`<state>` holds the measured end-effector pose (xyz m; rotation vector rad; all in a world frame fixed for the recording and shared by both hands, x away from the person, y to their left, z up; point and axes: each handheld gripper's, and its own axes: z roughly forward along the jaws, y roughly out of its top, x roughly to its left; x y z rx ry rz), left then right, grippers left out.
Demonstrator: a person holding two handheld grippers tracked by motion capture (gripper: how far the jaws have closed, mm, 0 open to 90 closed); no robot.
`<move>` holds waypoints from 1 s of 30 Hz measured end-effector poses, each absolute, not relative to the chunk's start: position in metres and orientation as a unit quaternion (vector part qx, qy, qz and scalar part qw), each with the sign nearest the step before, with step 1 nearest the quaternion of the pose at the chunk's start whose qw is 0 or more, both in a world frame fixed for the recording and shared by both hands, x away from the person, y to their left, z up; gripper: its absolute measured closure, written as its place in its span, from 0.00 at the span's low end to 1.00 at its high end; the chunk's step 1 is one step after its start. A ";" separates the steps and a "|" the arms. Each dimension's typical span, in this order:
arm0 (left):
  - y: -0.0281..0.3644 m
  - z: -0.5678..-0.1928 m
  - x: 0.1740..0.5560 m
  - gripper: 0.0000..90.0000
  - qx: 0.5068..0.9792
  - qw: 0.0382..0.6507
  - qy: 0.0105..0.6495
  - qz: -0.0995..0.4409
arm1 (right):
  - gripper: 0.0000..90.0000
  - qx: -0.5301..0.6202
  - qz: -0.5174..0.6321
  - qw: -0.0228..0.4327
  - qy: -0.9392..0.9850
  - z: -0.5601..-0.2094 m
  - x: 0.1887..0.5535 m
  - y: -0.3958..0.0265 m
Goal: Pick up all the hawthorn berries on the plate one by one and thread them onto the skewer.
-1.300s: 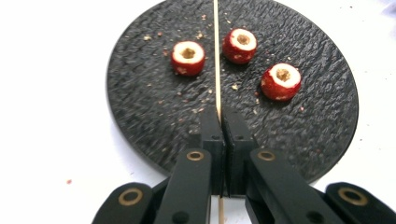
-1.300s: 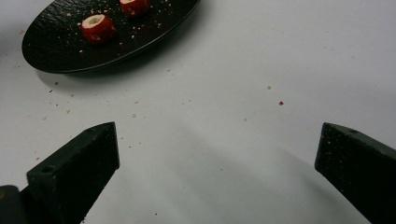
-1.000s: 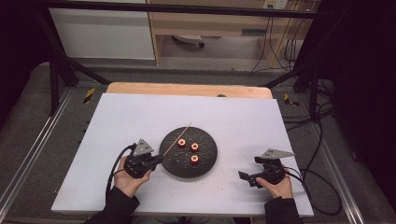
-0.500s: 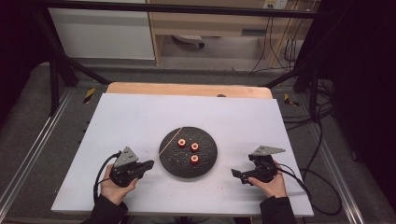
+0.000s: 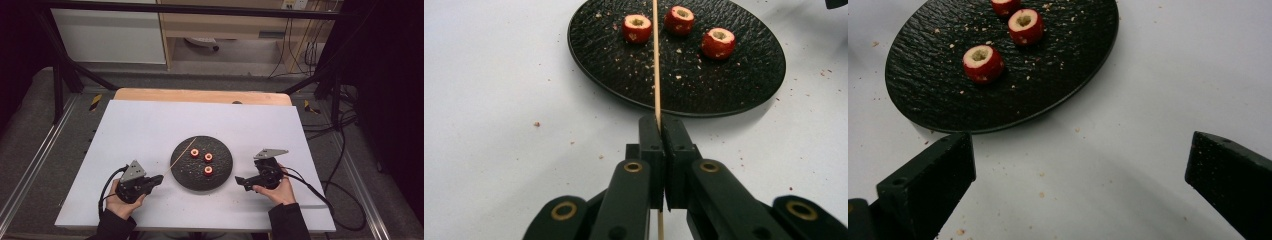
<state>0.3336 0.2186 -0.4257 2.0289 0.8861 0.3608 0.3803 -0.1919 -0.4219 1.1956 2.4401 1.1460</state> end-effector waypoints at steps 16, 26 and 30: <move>0.224 -0.427 0.336 0.98 0.814 0.436 0.357 0.140 | 0.07 0.372 0.346 0.072 0.858 -0.411 0.406 -0.137; 0.224 -0.427 0.337 0.98 0.816 0.433 0.356 0.143 | 0.19 0.332 0.306 0.053 0.891 -0.400 0.419 -0.101; 0.223 -0.428 0.336 0.98 0.817 0.431 0.354 0.143 | 0.26 0.319 0.290 0.046 0.901 -0.401 0.423 -0.091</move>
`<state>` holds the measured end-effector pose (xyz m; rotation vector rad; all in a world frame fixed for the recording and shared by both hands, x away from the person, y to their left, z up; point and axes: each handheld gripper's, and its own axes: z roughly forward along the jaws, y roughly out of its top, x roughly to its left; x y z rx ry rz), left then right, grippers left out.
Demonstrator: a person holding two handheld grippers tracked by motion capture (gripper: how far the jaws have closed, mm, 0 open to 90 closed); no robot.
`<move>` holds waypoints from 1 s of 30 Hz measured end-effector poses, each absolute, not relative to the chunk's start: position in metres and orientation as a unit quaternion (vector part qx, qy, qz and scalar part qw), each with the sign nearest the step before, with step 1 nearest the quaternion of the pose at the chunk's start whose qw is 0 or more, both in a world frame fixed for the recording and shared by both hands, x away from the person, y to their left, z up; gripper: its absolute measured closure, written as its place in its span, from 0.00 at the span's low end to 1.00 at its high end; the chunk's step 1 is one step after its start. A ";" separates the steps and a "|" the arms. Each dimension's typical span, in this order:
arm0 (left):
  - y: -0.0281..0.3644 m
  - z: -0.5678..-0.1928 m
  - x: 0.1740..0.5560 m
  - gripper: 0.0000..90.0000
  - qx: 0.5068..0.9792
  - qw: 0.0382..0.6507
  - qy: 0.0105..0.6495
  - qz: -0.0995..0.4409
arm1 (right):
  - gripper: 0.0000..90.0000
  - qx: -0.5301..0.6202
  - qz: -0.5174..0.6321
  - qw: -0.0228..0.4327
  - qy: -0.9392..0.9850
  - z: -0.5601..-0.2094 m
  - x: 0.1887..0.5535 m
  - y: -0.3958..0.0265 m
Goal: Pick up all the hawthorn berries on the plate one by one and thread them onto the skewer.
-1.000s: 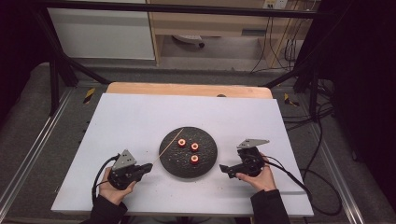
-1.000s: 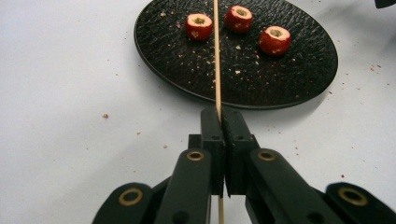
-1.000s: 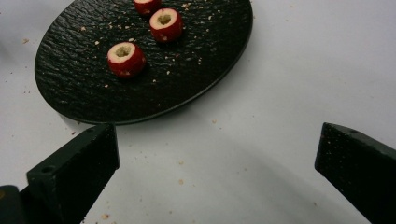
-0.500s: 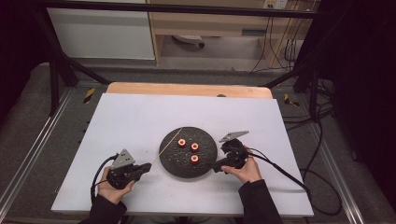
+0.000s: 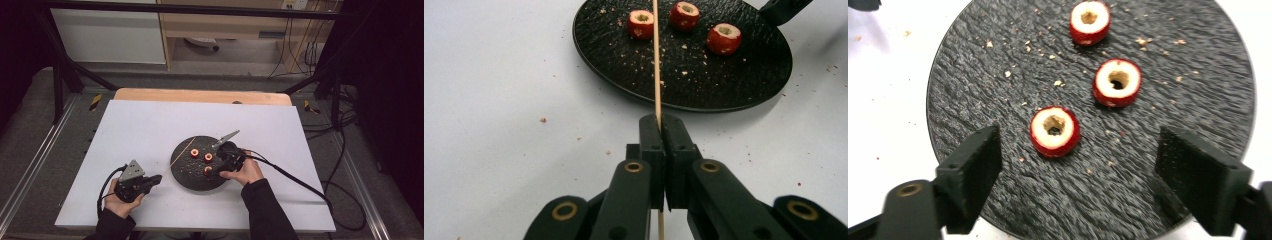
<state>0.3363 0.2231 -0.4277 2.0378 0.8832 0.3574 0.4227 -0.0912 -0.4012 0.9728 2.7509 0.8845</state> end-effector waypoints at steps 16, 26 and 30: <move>0.222 -0.428 0.337 0.98 0.820 0.429 0.351 0.143 | 0.52 0.270 0.232 0.009 0.934 -0.407 0.438 -0.066; 0.222 -0.428 0.337 0.98 0.820 0.430 0.350 0.143 | 0.66 0.262 0.216 -0.003 0.941 -0.411 0.441 -0.063; 0.222 -0.428 0.337 0.98 0.820 0.430 0.349 0.143 | 0.67 0.260 0.215 -0.005 0.941 -0.412 0.442 -0.063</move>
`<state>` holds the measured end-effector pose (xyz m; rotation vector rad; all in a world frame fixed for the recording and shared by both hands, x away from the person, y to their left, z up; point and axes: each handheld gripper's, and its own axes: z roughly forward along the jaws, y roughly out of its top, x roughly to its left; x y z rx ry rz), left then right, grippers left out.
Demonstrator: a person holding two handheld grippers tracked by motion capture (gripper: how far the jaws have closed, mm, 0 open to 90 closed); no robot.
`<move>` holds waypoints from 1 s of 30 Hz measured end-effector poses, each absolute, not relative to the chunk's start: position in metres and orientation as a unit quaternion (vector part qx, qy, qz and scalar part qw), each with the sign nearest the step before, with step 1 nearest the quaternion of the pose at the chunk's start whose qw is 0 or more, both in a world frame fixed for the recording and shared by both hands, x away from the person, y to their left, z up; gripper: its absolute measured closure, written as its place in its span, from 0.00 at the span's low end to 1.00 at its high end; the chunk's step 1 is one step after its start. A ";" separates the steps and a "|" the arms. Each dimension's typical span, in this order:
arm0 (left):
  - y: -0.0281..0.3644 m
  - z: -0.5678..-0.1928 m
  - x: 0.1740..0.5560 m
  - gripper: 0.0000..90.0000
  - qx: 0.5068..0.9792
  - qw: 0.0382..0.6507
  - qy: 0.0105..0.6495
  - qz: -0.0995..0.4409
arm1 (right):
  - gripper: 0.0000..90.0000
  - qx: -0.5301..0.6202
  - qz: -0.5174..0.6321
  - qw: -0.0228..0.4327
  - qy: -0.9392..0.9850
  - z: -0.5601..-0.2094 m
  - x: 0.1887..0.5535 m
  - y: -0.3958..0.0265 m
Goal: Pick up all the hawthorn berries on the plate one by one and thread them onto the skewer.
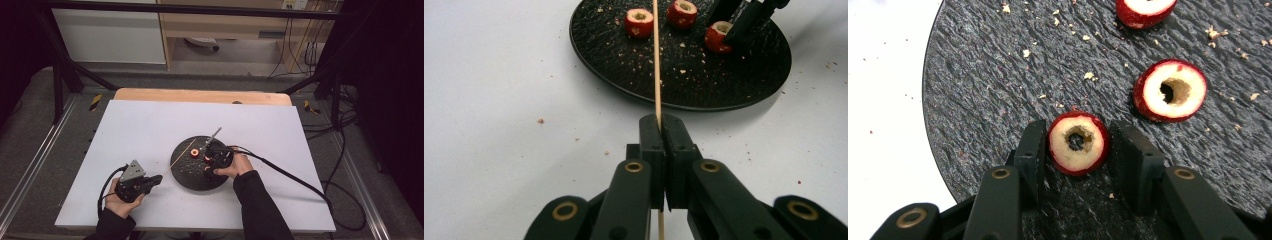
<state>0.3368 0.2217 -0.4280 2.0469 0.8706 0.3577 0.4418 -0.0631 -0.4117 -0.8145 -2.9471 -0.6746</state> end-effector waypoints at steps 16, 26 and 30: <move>0.221 -0.427 0.335 0.98 0.821 0.431 0.346 0.146 | 0.68 -0.284 -0.237 0.003 -0.929 -0.399 0.442 -0.066; 0.218 -0.427 0.334 0.98 0.818 0.435 0.346 0.148 | 0.68 -0.321 -0.295 -0.007 -0.900 -0.382 0.434 -0.082; 0.217 -0.428 0.333 0.98 0.818 0.435 0.345 0.148 | 0.68 -0.338 -0.316 -0.009 -0.887 -0.382 0.430 -0.089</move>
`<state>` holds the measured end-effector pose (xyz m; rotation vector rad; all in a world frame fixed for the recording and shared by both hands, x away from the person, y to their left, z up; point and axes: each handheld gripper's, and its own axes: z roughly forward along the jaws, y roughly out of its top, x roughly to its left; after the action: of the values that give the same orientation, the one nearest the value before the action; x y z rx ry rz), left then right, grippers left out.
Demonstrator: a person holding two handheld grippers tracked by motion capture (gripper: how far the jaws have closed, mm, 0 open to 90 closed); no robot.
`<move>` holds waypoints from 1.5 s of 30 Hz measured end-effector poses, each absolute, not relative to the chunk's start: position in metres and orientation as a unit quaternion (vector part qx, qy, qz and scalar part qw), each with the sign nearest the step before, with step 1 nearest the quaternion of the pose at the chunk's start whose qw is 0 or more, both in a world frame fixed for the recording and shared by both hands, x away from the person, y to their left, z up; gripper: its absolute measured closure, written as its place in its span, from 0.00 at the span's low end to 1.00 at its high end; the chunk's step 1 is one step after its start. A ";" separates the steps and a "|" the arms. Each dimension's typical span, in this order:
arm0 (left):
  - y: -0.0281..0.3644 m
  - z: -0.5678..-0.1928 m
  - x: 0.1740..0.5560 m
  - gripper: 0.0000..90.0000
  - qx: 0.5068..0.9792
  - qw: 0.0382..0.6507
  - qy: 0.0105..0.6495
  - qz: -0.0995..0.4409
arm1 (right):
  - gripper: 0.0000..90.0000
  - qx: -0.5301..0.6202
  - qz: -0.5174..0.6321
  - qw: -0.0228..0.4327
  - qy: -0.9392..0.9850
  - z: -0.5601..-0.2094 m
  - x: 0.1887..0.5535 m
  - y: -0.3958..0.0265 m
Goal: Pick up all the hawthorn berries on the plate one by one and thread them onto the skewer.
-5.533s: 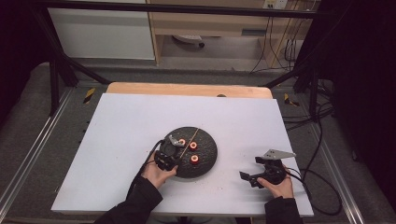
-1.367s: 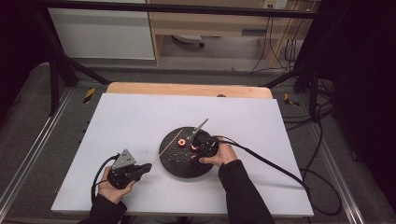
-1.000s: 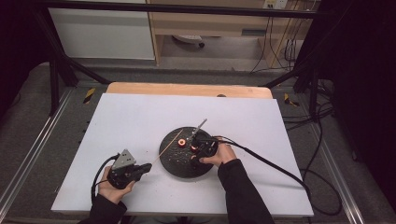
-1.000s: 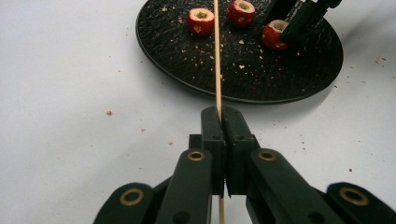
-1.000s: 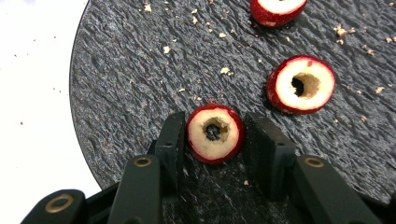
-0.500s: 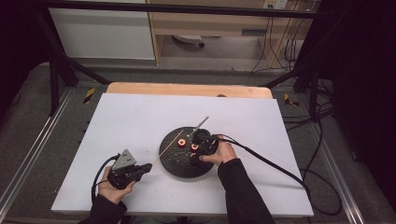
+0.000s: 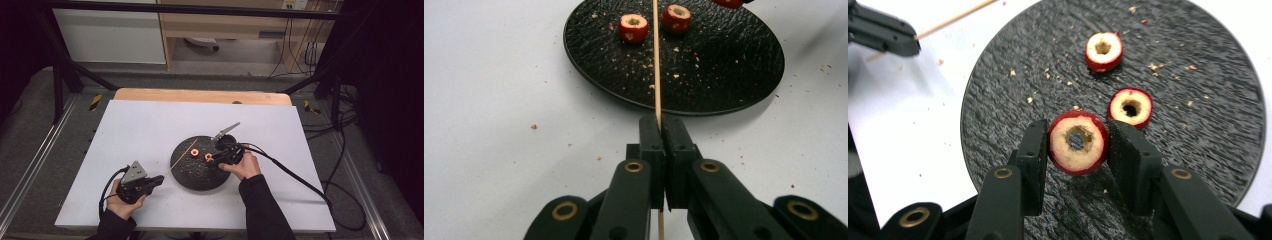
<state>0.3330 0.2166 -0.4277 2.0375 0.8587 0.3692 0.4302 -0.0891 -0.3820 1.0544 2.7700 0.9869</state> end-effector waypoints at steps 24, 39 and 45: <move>0.206 -0.430 0.330 0.98 0.815 0.440 0.348 0.148 | 0.68 0.441 0.523 0.025 0.729 -0.407 0.405 -0.133; 0.196 -0.432 0.328 0.98 0.807 0.443 0.358 0.156 | 0.68 0.469 0.613 0.032 0.635 -0.404 0.406 -0.130; 0.193 -0.431 0.326 0.98 0.800 0.450 0.364 0.158 | 0.68 0.474 0.639 0.042 0.605 -0.405 0.408 -0.128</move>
<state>0.3259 0.1931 -0.4309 1.9774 0.9009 0.3902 0.4082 -0.1280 -0.4048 1.4501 1.8518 1.9550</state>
